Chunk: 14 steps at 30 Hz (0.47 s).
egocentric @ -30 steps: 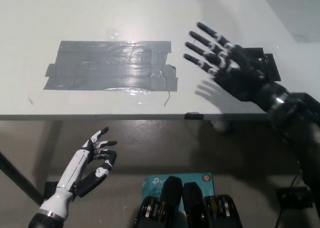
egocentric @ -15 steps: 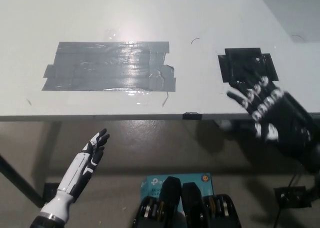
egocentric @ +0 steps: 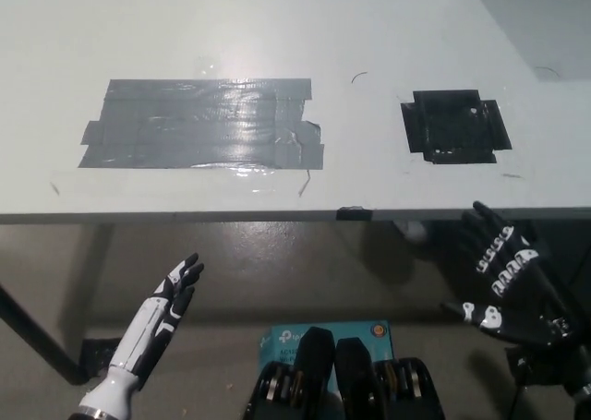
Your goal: An orange duster is kept infront of the robot in the middle of the table and the robot extends its right arm to grab the duster, picks it up and hands it to a person
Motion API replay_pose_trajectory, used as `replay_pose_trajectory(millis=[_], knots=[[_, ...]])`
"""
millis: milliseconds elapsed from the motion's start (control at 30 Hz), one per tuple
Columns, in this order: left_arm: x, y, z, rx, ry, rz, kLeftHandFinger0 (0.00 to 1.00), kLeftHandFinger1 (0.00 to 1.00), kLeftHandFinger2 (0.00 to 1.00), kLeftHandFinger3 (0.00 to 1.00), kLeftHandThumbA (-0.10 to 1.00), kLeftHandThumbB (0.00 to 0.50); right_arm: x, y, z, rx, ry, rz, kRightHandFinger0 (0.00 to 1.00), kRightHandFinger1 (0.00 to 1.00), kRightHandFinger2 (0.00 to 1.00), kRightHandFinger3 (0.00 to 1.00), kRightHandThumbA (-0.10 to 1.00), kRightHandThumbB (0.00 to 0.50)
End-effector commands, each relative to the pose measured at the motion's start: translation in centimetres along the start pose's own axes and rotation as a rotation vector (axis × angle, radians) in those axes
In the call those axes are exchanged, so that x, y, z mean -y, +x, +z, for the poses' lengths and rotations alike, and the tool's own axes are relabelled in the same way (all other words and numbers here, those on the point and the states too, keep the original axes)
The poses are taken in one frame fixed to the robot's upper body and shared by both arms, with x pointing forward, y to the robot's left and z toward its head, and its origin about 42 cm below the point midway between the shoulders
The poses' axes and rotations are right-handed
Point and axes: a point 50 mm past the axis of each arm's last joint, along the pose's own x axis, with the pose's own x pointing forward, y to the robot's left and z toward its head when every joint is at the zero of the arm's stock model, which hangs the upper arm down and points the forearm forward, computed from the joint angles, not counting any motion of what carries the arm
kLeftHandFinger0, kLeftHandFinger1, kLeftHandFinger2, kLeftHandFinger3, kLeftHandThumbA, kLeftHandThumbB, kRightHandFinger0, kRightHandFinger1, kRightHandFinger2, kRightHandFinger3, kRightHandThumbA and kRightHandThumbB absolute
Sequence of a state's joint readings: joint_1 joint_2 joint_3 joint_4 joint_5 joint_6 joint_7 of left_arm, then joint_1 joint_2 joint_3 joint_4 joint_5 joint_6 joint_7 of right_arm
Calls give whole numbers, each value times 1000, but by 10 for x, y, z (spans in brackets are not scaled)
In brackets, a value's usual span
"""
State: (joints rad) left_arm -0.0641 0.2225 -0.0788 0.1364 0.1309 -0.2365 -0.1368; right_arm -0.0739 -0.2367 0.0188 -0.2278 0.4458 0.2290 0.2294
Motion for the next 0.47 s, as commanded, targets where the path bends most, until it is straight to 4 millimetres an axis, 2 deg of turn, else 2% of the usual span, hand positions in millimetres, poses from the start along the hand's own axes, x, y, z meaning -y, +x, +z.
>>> replay_pose_trajectory(millis=[0, 200, 300, 433], knots=[[-7, -2, 10, 84, -47, 50, 1000, 1000, 1000, 1000, 1000, 250, 8, 5, -18, 185, -451, -102, 1000, 1000, 1000, 1000, 1000, 339], [-8, -4, 10, 85, -32, 59, 1000, 1000, 1000, 1000, 1000, 249, 11, 7, -30, 132, -504, -94, 1000, 1000, 1000, 1000, 1000, 357], [-7, -4, 10, 84, -29, 62, 1000, 1000, 1000, 1000, 1000, 253, 13, 7, -32, 106, -551, -75, 1000, 1000, 1000, 1000, 1000, 340], [-6, -5, 10, 85, -35, 65, 1000, 1000, 1000, 1000, 1000, 243, 14, 7, -34, 82, -546, -59, 1000, 1000, 1000, 1000, 1000, 346]])
